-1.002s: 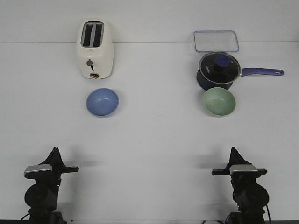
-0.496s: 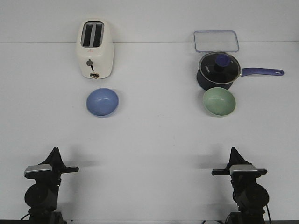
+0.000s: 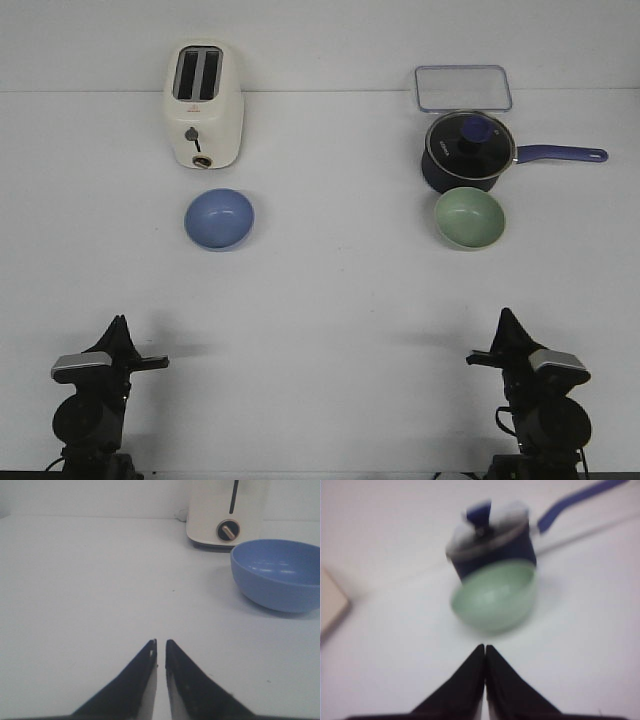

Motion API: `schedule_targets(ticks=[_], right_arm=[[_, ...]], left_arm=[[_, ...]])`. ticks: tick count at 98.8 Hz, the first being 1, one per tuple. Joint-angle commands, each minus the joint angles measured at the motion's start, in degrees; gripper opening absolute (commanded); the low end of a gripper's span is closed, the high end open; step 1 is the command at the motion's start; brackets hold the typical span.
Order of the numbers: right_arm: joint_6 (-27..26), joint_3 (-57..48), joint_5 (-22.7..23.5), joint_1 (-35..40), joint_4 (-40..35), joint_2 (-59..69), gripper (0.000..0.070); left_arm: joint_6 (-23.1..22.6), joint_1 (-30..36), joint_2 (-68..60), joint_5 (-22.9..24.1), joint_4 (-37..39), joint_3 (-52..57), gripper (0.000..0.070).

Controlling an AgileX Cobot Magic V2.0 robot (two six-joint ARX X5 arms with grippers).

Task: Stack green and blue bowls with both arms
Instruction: 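Reach the right gripper to the pale green bowl and grip its rim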

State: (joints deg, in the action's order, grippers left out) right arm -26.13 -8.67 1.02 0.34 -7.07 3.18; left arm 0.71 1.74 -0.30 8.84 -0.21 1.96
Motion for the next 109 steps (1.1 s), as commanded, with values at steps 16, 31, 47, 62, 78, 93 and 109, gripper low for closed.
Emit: schedule_targets(ticks=[16, 31, 47, 62, 78, 93, 109], right_arm=[[2.86, -20.83, -1.46, 0.02, -3.56, 21.57, 0.0286], [5.64, -33.79, -1.51, -0.48, -9.86, 41.83, 0.0416], [8.09, -44.65, -1.44, -3.30, -14.60, 62.01, 0.0415], [8.81, -51.32, 0.48, -5.95, -14.86, 75.95, 0.0413], [9.51, -55.52, 0.96, -7.28, -14.14, 85.81, 0.0411], [9.38, -55.91, 2.67, -7.72, -9.75, 90.33, 0.0348], [8.90, -55.91, 2.64, -7.78, -6.99, 92.94, 0.0263]], left_arm=[[-0.70, -0.07, 0.11, -0.09, 0.70, -1.16, 0.0015], [-0.70, -0.07, 0.11, -0.09, 0.70, -1.16, 0.0015], [-0.70, -0.07, 0.11, -0.09, 0.70, -1.16, 0.0015], [-0.70, -0.07, 0.11, -0.09, 0.70, -1.16, 0.0015], [-0.70, -0.07, 0.11, -0.09, 0.70, -1.16, 0.0015], [-0.70, -0.07, 0.11, -0.09, 0.70, -1.16, 0.0015], [-0.70, -0.07, 0.11, -0.07, 0.70, -1.16, 0.0015]])
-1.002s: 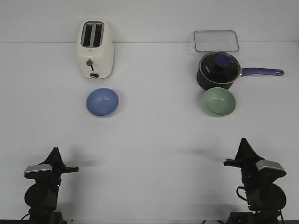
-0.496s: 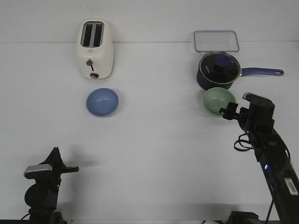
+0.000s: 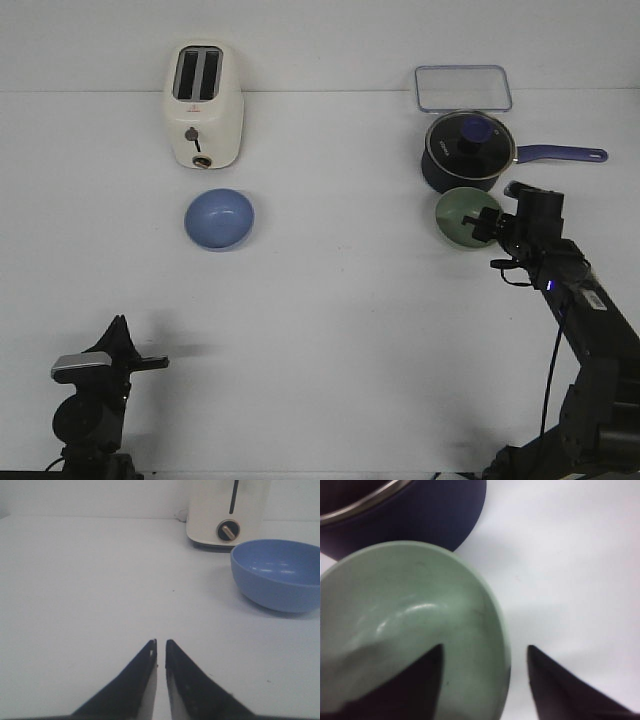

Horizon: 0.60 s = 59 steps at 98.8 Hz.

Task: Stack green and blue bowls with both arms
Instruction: 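Reach the right gripper to the pale green bowl and grip its rim, then carry the green bowl with the right gripper toward the robot, set it down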

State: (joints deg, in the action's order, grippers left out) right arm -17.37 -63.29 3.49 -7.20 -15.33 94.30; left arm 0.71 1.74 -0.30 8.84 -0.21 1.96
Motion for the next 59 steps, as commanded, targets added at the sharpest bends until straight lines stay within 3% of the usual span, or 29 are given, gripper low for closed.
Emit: schedule_targets(ticks=[1, 5, 23, 38, 59], right_arm=[[0.04, -1.29, 0.17, -0.24, 1.44, 1.90, 0.0263], [-0.35, -1.29, 0.15, -0.28, 1.92, 2.38, 0.0239], [-0.81, -1.29, 0.09, -0.28, 1.99, 3.06, 0.0000], [-0.63, -1.29, 0.33, -0.39, 1.62, 0.83, 0.0000], [-0.48, -1.09, 5.40, -0.33, -2.95, -10.03, 0.0000]], left_arm=[[-0.70, -0.07, 0.11, -0.09, 0.70, -1.16, 0.0015], [-0.70, -0.07, 0.11, -0.09, 0.70, -1.16, 0.0015], [-0.70, -0.07, 0.11, -0.09, 0.70, -1.16, 0.0015], [-0.70, -0.07, 0.11, -0.09, 0.70, -1.16, 0.0015], [-0.70, -0.07, 0.11, -0.09, 0.70, -1.16, 0.0015]])
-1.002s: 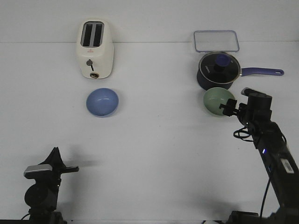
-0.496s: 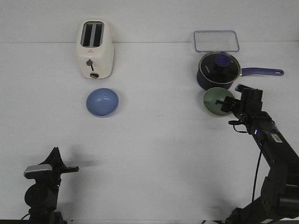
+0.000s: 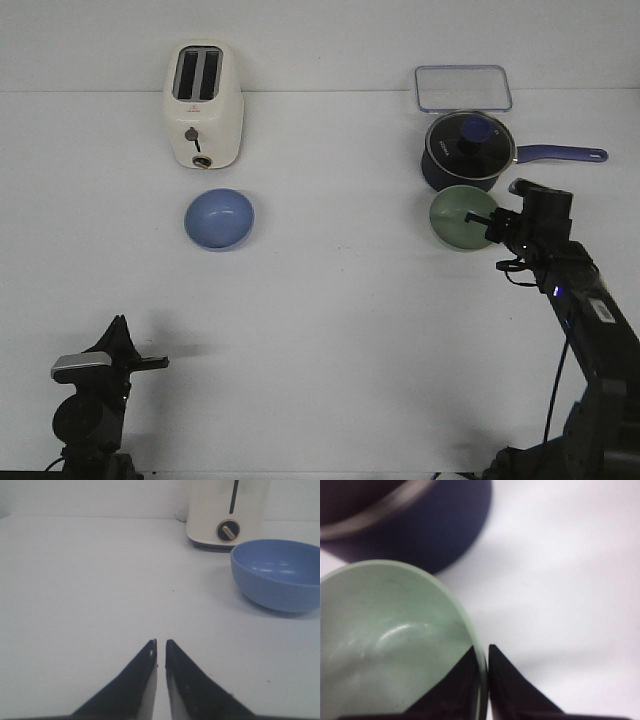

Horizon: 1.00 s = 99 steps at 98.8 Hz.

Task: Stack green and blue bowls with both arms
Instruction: 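Carry the green bowl with the right gripper toward the robot, set it down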

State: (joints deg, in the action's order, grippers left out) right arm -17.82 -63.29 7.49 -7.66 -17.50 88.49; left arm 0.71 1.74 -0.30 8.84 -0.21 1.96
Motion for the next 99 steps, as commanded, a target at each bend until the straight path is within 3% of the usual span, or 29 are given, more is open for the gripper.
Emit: schedule_targets(ticks=[1, 21, 42, 70, 79, 99], right_arm=[[-0.02, -1.05, 1.64, 0.24, -1.20, -4.85, 0.0000], [0.09, 6.27, 3.67, 6.62, -5.46, -20.72, 0.0000], [-2.05, 18.16, 4.20, 23.50, -5.29, -31.67, 0.0000], [-7.76, 25.18, -2.99, 43.47, -1.36, -26.99, 0.0000], [-7.89, 25.20, -5.95, 47.01, -0.50, -23.82, 0.0000], [-8.79, 25.20, -7.41, 50.05, 1.60, -18.58, 0.0000]], left_arm=[[-0.70, -0.07, 0.11, -0.07, 0.70, -1.16, 0.0015], [-0.70, -0.07, 0.11, -0.09, 0.70, -1.16, 0.0015], [-0.70, -0.07, 0.11, -0.09, 0.70, -1.16, 0.0015], [-0.70, -0.07, 0.11, -0.07, 0.70, -1.16, 0.0015], [-0.70, -0.07, 0.11, -0.09, 0.70, -1.16, 0.0015], [-0.70, -0.07, 0.11, -0.09, 0.70, -1.16, 0.0015]])
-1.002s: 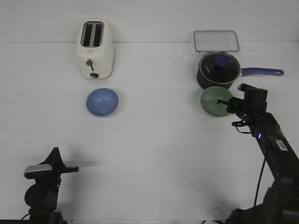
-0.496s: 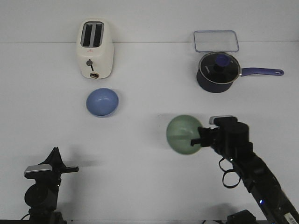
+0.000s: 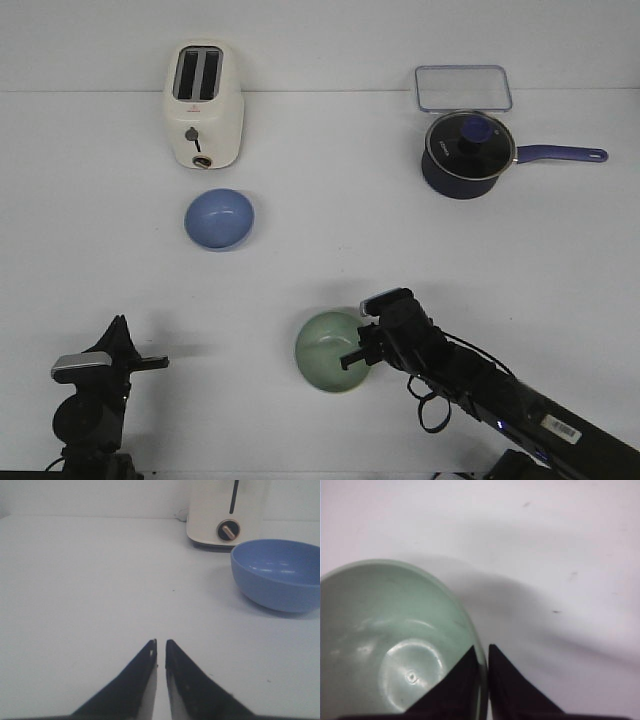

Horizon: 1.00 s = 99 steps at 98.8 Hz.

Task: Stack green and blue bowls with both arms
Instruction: 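Carry the green bowl with the right gripper toward the robot, set it down, then reach the left gripper to the light blue bowl and grip its rim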

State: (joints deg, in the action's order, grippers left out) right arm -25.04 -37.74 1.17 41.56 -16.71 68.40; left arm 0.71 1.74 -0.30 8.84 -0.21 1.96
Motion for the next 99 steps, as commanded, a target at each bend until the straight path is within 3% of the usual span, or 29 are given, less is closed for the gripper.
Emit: schedule_targets(ticks=[1, 9, 20, 26, 66, 89, 99], right_arm=[[-1.64, -0.35, -1.22, 0.94, 0.79, 1.64, 0.0000], [-1.70, -0.35, -1.57, 1.31, 0.70, 2.23, 0.0035], [-1.70, -0.35, -2.32, 1.29, 0.85, 2.21, 0.0309], [-1.68, -0.39, -2.29, 1.29, 0.90, 2.12, 0.0390], [5.33, -0.37, -4.79, 1.92, -0.02, -17.46, 0.0389], [9.33, 0.31, -11.15, 5.64, -1.70, -26.03, 0.0389], [10.56, 1.77, -12.70, 7.52, -0.66, -27.89, 0.0388]], left_arm=[[-0.70, -0.07, 0.11, -0.09, 0.70, -1.16, 0.0015], [-0.70, -0.07, 0.11, -0.09, 0.70, -1.16, 0.0015], [-0.70, -0.07, 0.11, -0.09, 0.70, -1.16, 0.0015], [-0.70, -0.07, 0.11, -0.09, 0.70, -1.16, 0.0015], [-0.70, -0.07, 0.11, -0.09, 0.70, -1.16, 0.0015], [-0.31, -0.07, 0.11, -0.09, 0.79, -1.16, 0.0015], [2.84, -0.07, 0.11, -0.13, 1.01, -1.16, 0.0015]])
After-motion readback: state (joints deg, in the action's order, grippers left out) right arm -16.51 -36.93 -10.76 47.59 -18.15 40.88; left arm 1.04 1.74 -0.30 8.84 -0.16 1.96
